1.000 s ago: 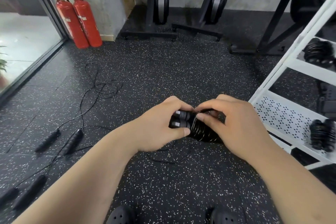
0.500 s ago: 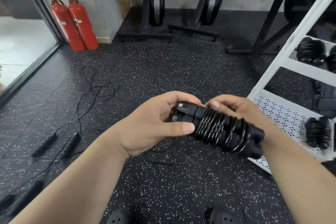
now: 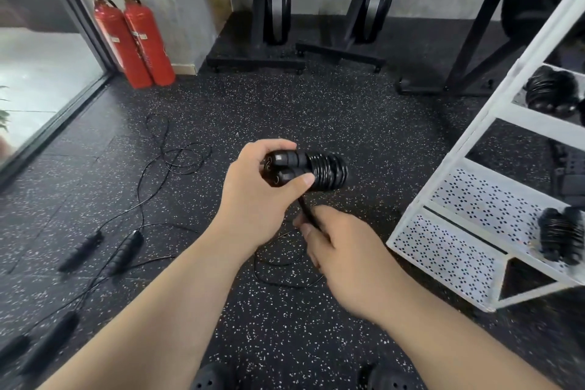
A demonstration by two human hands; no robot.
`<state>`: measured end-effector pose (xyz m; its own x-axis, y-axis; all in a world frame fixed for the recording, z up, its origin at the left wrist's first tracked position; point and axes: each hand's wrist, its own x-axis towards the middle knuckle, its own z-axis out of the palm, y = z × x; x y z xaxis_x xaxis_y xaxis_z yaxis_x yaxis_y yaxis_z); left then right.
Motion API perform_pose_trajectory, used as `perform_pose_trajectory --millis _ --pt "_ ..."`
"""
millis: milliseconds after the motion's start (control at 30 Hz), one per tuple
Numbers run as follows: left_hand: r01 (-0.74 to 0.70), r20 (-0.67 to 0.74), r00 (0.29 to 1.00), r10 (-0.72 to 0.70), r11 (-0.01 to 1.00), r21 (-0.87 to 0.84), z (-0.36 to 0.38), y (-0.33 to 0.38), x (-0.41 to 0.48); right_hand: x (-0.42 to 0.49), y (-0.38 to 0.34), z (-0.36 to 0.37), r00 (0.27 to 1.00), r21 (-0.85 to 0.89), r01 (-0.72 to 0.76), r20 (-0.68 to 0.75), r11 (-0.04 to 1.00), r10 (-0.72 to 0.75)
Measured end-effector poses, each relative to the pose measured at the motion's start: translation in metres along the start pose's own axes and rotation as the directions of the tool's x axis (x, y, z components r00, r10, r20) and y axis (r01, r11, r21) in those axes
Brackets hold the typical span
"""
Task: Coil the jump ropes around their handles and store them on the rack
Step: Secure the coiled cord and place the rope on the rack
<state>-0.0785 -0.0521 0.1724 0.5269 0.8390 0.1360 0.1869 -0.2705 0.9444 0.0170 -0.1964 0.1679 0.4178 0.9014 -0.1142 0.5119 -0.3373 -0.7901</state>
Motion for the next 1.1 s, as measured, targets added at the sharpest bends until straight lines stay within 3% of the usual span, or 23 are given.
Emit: perform_pose_trajectory --millis 200,400,600,733,900,1100 --pt "-0.211 0.154 0.973 0.173 0.936 0.28 -0.001 0.006 -0.007 -0.017 -0.007 -0.029 0.982 -0.458 0.076 -0.117 0.886 -0.145" --pt "-0.223 0.33 0.937 0.117 0.926 0.304 -0.009 0.004 -0.003 -0.015 0.003 -0.069 0.955 -0.561 0.113 -0.166 0.82 -0.246" --pt "-0.217 0.545 0.835 0.082 0.958 0.189 -0.011 0.004 -0.005 -0.009 0.014 -0.085 0.924 -0.386 0.174 -0.254 0.906 -0.286" --pt "-0.195 0.634 0.769 0.079 0.974 0.116 -0.01 0.011 -0.007 -0.007 0.014 -0.088 0.942 -0.19 0.123 -0.288 0.974 -0.175" --pt "-0.043 0.677 0.732 0.082 0.996 -0.073 -0.012 0.016 -0.008 -0.001 0.019 -0.092 0.986 0.116 0.053 -0.165 0.992 -0.033" --pt "0.146 0.643 0.761 0.081 0.945 -0.292 -0.012 0.015 -0.009 0.001 0.018 -0.09 1.0 0.47 -0.017 0.027 0.883 0.005"
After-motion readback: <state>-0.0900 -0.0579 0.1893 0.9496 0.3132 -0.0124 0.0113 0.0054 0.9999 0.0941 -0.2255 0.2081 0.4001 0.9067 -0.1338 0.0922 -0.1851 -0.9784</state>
